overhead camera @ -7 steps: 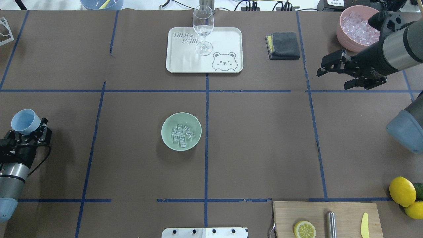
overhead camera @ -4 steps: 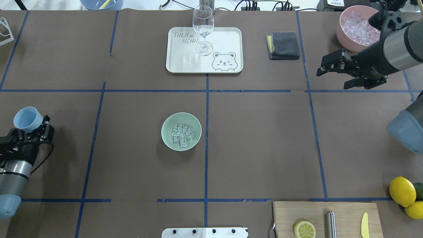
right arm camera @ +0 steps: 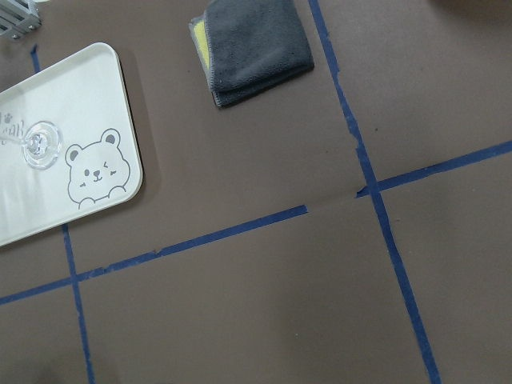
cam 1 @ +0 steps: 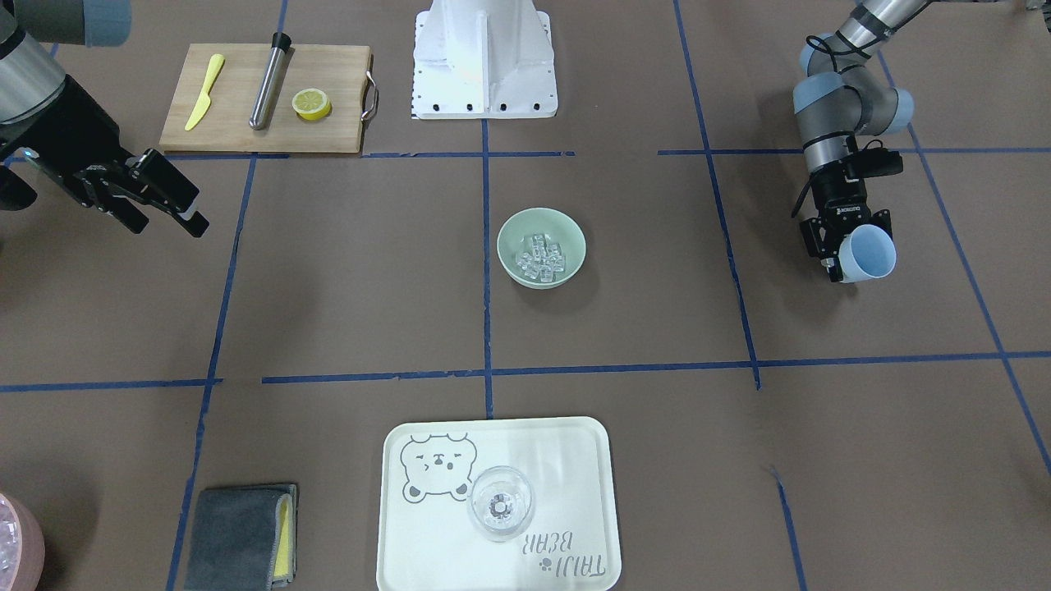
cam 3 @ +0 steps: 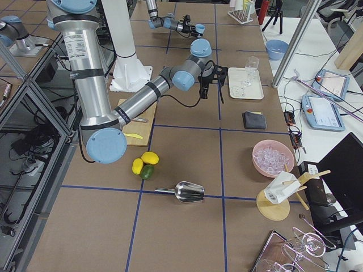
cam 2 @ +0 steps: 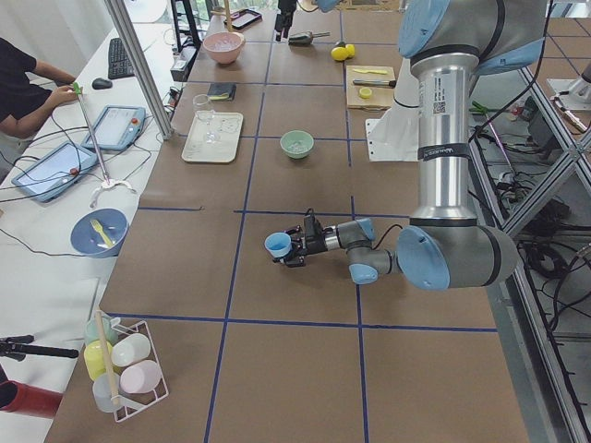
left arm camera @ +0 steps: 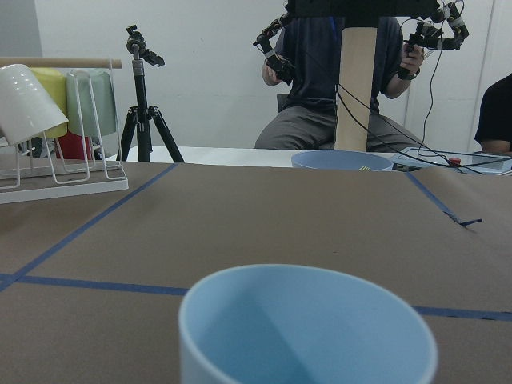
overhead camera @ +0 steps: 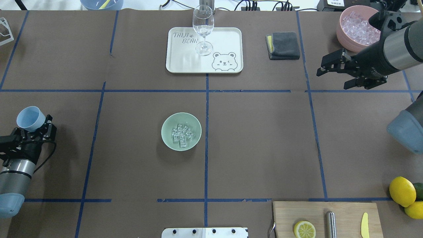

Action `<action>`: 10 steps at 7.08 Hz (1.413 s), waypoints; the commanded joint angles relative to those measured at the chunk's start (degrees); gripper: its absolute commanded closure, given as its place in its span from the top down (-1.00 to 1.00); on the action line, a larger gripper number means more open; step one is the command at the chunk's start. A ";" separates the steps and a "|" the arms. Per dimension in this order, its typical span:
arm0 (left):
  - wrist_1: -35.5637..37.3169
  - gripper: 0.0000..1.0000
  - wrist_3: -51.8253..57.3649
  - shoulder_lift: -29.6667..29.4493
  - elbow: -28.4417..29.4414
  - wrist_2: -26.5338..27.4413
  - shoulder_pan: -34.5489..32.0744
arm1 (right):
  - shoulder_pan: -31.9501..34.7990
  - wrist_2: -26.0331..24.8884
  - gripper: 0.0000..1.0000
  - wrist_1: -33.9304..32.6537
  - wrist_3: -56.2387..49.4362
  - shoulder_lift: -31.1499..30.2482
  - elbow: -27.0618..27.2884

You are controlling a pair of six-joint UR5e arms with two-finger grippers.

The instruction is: Pour ice into bowl

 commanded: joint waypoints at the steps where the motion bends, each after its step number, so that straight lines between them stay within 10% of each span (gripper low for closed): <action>1: -0.09 0.46 1.73 0.09 0.09 -0.93 -0.43 | 0.00 0.03 1.00 0.00 0.07 0.00 0.18; 2: -1.23 0.99 4.09 0.18 0.09 -1.45 -0.52 | 0.00 0.03 1.00 0.00 0.07 0.09 0.18; 7: -16.97 1.00 18.88 4.04 -0.44 -4.17 -0.61 | -0.09 0.12 1.00 -0.09 0.07 0.09 0.18; 10: -17.32 1.00 18.97 7.30 -2.37 -14.77 -0.26 | 0.00 0.29 1.00 -0.09 0.07 0.09 0.18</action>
